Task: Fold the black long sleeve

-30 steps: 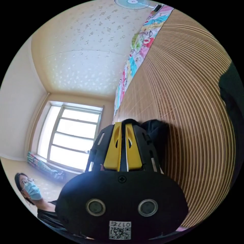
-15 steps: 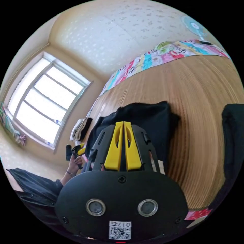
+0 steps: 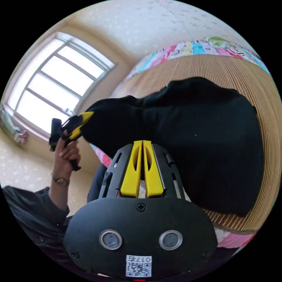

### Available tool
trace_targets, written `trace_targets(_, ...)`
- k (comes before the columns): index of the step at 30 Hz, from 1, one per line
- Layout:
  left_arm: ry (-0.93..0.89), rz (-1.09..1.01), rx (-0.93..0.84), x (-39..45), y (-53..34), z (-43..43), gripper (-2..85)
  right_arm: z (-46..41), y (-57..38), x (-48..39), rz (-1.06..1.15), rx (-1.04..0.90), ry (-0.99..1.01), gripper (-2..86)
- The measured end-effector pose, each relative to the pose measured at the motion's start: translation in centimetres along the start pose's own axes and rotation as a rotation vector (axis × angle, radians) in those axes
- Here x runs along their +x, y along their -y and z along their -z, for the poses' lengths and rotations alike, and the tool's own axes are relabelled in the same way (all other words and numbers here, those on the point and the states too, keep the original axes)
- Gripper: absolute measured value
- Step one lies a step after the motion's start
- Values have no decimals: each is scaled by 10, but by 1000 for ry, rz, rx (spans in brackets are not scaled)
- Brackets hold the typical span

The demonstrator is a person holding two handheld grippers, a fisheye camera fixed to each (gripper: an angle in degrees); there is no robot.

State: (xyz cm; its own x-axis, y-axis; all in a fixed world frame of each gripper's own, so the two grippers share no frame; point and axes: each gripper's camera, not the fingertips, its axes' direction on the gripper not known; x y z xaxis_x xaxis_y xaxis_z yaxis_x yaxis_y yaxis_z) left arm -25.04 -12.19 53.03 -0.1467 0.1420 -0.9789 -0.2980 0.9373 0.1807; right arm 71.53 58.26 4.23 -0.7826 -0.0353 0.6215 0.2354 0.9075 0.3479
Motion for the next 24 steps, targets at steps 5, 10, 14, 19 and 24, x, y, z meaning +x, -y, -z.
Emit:
trace_targets(5, 80, -375, -118, 127, 18, -95, 52, 103, -87, 43, -127, 119, 59, 5)
trace_targets(10, 33, -512, -239, 187, -43, -234, 82, 160, -160, 113, -307, 165, 118, 6)
trace_targets(14, -156, -595, -272, 188, -99, -249, 67, 204, -208, 153, -397, 215, 178, 12)
trace_targets(19, -30, -442, -170, 121, -125, -171, 123, 248, -230, 180, -402, 265, 278, 32)
trace_targets(24, 108, 7, -48, -9, -117, -118, 181, 260, -220, 190, -403, 315, 449, 173)
